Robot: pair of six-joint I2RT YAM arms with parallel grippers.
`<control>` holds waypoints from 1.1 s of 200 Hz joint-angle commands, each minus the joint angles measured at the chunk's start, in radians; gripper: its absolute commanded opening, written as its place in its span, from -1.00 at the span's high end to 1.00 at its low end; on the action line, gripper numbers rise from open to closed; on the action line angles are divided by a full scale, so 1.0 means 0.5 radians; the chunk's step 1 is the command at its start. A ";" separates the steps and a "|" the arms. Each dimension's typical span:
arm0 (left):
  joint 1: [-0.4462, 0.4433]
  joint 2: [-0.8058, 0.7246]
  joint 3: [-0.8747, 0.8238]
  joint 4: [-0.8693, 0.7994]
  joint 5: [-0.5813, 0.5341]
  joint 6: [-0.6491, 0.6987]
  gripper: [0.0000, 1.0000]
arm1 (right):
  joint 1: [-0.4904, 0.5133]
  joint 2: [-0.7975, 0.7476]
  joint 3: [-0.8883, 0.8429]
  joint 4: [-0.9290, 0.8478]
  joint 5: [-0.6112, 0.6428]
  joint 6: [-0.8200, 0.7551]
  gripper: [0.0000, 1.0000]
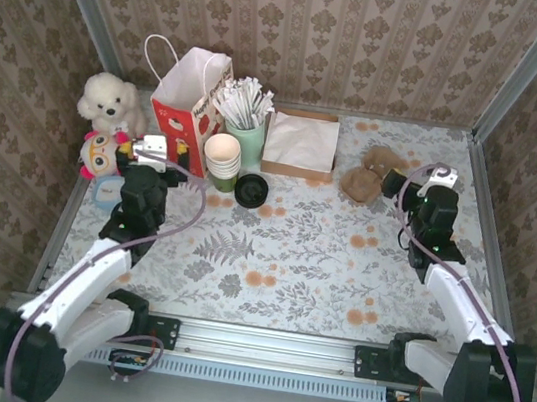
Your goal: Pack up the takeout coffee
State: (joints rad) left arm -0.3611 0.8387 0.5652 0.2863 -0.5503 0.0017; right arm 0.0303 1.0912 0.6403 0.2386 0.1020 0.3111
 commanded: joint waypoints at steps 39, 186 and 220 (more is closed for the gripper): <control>-0.093 0.240 1.062 -2.099 0.071 -1.512 -1.00 | 0.084 0.261 0.683 -0.931 -0.346 0.827 -1.00; 0.015 1.404 1.678 -2.061 1.075 -1.661 -0.08 | 0.617 1.081 1.505 -1.074 -0.339 0.725 -1.00; -0.015 1.528 1.811 -2.162 1.029 -1.598 0.45 | 0.619 1.064 1.491 -1.119 -0.310 0.689 -1.00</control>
State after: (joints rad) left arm -0.3584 1.5707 1.4017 -0.7269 -0.0292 -0.8177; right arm 0.3408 1.6245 1.3685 -0.2741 -0.0639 0.6853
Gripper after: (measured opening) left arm 0.357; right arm 0.999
